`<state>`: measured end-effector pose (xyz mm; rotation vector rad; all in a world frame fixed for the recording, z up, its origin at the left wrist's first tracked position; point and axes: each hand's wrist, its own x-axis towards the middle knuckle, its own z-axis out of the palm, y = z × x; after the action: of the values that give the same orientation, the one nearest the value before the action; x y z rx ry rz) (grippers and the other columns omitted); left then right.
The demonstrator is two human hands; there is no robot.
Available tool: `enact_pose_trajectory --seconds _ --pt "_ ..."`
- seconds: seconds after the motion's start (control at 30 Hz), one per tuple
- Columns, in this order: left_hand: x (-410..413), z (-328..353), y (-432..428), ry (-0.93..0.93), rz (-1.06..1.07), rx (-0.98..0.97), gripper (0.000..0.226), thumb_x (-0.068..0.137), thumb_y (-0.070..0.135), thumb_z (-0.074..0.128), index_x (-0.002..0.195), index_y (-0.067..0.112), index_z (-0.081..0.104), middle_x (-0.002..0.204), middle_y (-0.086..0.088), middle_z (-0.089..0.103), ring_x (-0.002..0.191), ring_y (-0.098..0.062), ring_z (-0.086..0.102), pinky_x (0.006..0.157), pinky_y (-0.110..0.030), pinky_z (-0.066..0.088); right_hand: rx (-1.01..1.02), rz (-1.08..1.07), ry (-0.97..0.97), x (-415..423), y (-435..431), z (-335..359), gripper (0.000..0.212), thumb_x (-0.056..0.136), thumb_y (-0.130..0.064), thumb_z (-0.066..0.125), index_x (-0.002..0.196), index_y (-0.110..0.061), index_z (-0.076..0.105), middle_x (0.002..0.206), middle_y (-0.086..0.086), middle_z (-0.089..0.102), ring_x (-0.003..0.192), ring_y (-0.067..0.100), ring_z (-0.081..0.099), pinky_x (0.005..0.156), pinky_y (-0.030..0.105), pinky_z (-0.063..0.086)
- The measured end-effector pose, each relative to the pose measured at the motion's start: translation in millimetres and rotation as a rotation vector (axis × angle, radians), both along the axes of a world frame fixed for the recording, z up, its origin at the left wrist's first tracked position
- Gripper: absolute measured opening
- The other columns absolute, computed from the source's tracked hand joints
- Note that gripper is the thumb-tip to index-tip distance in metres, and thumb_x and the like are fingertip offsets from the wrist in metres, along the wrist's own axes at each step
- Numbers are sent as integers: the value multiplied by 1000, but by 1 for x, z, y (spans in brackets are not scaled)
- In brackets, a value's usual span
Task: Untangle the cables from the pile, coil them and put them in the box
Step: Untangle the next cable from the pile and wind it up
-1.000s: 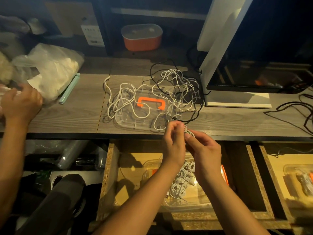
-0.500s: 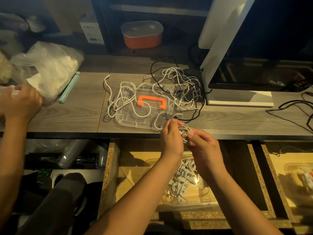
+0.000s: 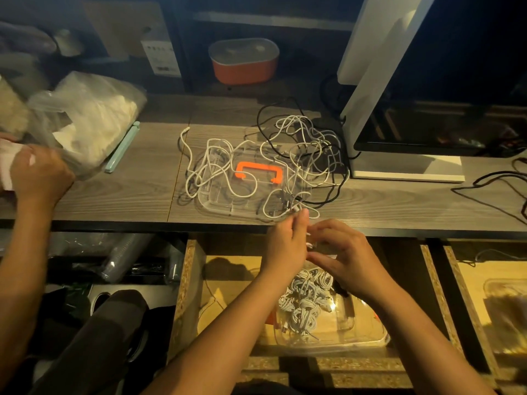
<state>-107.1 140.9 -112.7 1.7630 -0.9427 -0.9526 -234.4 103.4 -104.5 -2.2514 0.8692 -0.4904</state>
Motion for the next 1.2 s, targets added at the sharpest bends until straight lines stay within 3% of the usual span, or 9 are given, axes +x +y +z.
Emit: enact_pose_trajectory --seconds 0.1,0.27,0.47,0.6,0.83,0.9,1.0,1.13,1.2 --pt "2 -8 5 -62 -65 9 41 101 35 34 90 13 67 61 14 51 56 6 48 50 -6 34 120 -4 4 -3 -2 -3 14 78 -20 74 86 -10 70 95 -2 65 87 11 63 75 32 55" --pt "-1 -10 10 -23 9 -98 37 101 30 34 81 17 63 49 10 43 42 3 45 44 -13 31 733 -308 -432 1 4 3 14 84 -3 62 82 11 60 83 13 71 89 19 69 73 27 56" --pt "1 -18 -3 199 139 3 35 102 34 30 86 17 56 72 3 55 65 -8 53 53 -11 39 636 -176 -290 0 9 -8 27 78 2 68 101 -10 72 122 -5 61 112 2 58 86 18 51" --pt "-11 -39 4 133 -23 154 35 100 43 28 93 17 50 83 2 52 82 -14 53 66 -24 41 823 -377 -278 -12 9 -34 24 88 0 59 104 -16 67 103 3 68 93 21 66 75 26 55" --pt "-25 -91 23 265 -79 382 51 87 68 36 100 26 64 106 -6 65 95 -21 65 89 -45 53 883 -620 -195 -29 23 -86 19 88 3 56 88 -13 67 86 10 64 79 23 61 71 31 52" --pt "-26 -95 29 268 -118 453 59 86 71 35 121 29 57 117 2 59 106 -20 61 97 -44 48 860 -680 -134 -33 24 -99 19 89 1 56 84 -15 66 91 11 66 82 23 61 72 32 50" --pt "-19 -93 33 159 -147 437 41 93 56 40 121 30 56 117 8 58 110 -15 56 98 -39 47 671 -770 -4 -32 17 -92 15 92 -6 55 92 -17 64 98 10 68 81 20 63 70 35 54" --pt "-5 -74 22 -55 -43 153 12 92 20 57 103 22 62 103 12 53 92 -1 56 78 -14 46 188 -570 103 -11 -12 -56 33 88 -8 61 120 -16 60 117 1 59 104 14 57 86 27 47" --pt "6 -62 14 -184 34 -34 19 88 7 60 104 17 63 105 13 49 93 -3 54 77 -12 45 74 -464 126 5 -26 -44 48 87 -9 62 131 -20 50 127 -1 48 114 14 49 90 23 41"
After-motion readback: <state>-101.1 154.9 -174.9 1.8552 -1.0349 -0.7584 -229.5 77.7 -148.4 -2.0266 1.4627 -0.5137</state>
